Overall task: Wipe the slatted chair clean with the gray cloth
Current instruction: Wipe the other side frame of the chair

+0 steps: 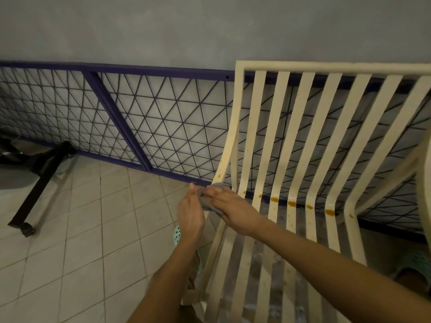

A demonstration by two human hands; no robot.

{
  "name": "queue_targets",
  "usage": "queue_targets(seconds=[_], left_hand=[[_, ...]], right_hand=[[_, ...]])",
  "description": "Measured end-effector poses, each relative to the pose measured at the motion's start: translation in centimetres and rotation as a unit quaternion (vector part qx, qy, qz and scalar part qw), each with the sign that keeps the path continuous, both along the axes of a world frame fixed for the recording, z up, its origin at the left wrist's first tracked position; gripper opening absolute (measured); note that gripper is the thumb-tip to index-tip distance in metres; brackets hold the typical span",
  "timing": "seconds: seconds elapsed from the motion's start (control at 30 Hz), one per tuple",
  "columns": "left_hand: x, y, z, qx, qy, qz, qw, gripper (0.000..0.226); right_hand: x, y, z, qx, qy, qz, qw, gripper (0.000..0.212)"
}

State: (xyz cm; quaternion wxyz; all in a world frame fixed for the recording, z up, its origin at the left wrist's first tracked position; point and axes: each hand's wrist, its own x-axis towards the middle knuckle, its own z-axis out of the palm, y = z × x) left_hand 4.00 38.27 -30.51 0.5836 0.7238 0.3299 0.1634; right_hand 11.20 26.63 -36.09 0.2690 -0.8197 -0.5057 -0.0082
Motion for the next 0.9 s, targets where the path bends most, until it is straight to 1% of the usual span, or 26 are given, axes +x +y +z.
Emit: queue_targets(seconds=[0.13, 0.23, 0.3, 0.4, 0.47, 0.53, 0.6, 0.67, 0.8, 0.9], left_hand=[[-0.1, 0.1, -0.8, 0.045, -0.006, -0.01, 0.999, 0.05], [0.1, 0.3, -1.3, 0.06, -0.005, -0.013, 0.998, 0.051], [0.1, 0.2, -1.0, 0.065, -0.01, -0.012, 0.998, 0.046], [-0.2, -0.2, -0.4, 0.051, -0.028, -0.01, 0.998, 0.038], [-0.2, -0.2, -0.5, 0.048, -0.017, -0.02, 0.999, 0.043], [0.3, 0.0, -0.8, 0.081, 0.015, -0.056, 0.995, 0.046], [1.4, 0.0, -0.6, 0.093, 0.02, -0.1, 0.99, 0.044], [2.8, 0.0, -0.6, 0.1, 0.008, -0.121, 0.988, 0.044], [4.1, 0.0, -1.2, 0.084, -0.027, -0.086, 0.992, 0.034], [3.9, 0.2, -1.3, 0.048, -0.067, -0.055, 0.995, 0.03]], right_hand=[[3.4, -0.4, 0.9, -0.059, -0.022, -0.055, 0.997, 0.045], [4.4, 0.2, 1.6, -0.088, -0.032, -0.097, 0.991, 0.048], [3.1, 1.0, 1.6, -0.079, 0.004, -0.134, 0.988, 0.054], [-1.2, 1.8, 0.7, -0.023, 0.05, -0.176, 0.983, 0.062], [-4.2, 1.7, 0.2, 0.002, 0.07, -0.161, 0.984, 0.058], [-5.8, 1.2, -0.1, 0.019, 0.076, -0.128, 0.989, 0.055], [-5.5, 0.6, 0.0, 0.029, 0.063, -0.093, 0.993, 0.051], [-3.9, -0.2, 0.3, 0.02, 0.042, -0.056, 0.997, 0.044], [-0.1, -1.2, 0.8, -0.025, -0.025, -0.014, 0.999, 0.041], [2.4, -1.1, 1.1, -0.057, -0.059, -0.025, 0.996, 0.045]])
